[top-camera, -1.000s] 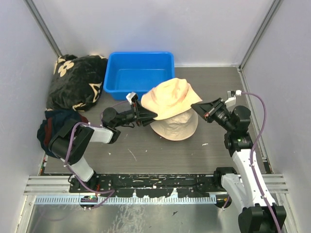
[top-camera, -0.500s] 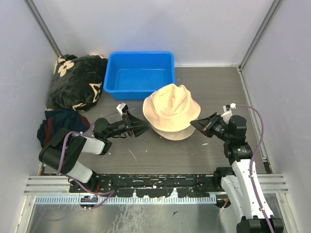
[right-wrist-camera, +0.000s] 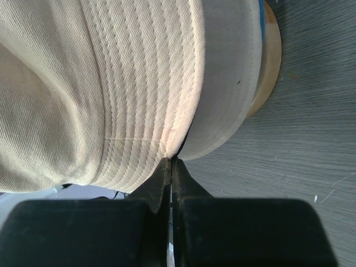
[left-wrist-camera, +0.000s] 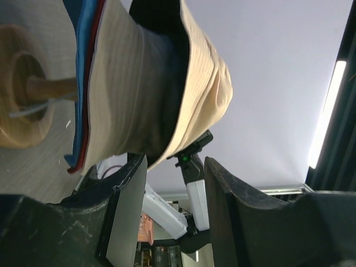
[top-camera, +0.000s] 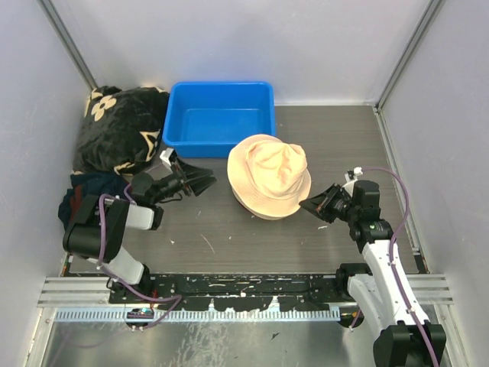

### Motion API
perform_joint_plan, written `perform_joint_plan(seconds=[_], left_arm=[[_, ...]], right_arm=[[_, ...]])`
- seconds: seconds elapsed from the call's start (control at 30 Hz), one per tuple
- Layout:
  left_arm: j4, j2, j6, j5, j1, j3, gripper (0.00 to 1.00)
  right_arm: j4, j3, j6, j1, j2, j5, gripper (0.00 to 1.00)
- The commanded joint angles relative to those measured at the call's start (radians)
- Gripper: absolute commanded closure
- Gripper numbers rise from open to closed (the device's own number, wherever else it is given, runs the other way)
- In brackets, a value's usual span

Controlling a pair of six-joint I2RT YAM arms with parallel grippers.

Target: Stack the hats

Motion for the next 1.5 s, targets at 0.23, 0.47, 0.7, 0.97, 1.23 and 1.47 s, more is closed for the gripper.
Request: perform_joint_plan(seconds=[0.23,0.47,0.7,0.97,1.23,1.47], left_arm=[[0.049,0.211,-0.006,0.060,0.030,0.242,0.46],[0.049,0.253,-0.007,0.061,0.008,0.313,0.45],[0.049,0.337,-0.019,0.043,-0.042,0.416,0.44],[0.049,0.384,-0.039,0.023,-0.090,0.495,0.45],[0.049,0.436,-0.044,0.007,-0.128,0.525,0.66],[0.050,0.510,-0.010,0.025,-0.134,0.489,0.99]], right_arm=[[-0.049,0.088,-0.060,-0.005,0.015,0.029,0.99],[-0.042,0.105,-0.061,-0.004,0.040,0.034,0.99],[-0.037,0.103,-0.051,-0.005,0.042,0.039,0.99],[-0.037,0.099,-0.047,-0.006,0.043,0.047,0.99],[-0.035,0.090,-0.053,-0.006,0.058,0.049,0.99],[-0.024,0.056,-0.091,-0.023,0.101,0.035,0.99]])
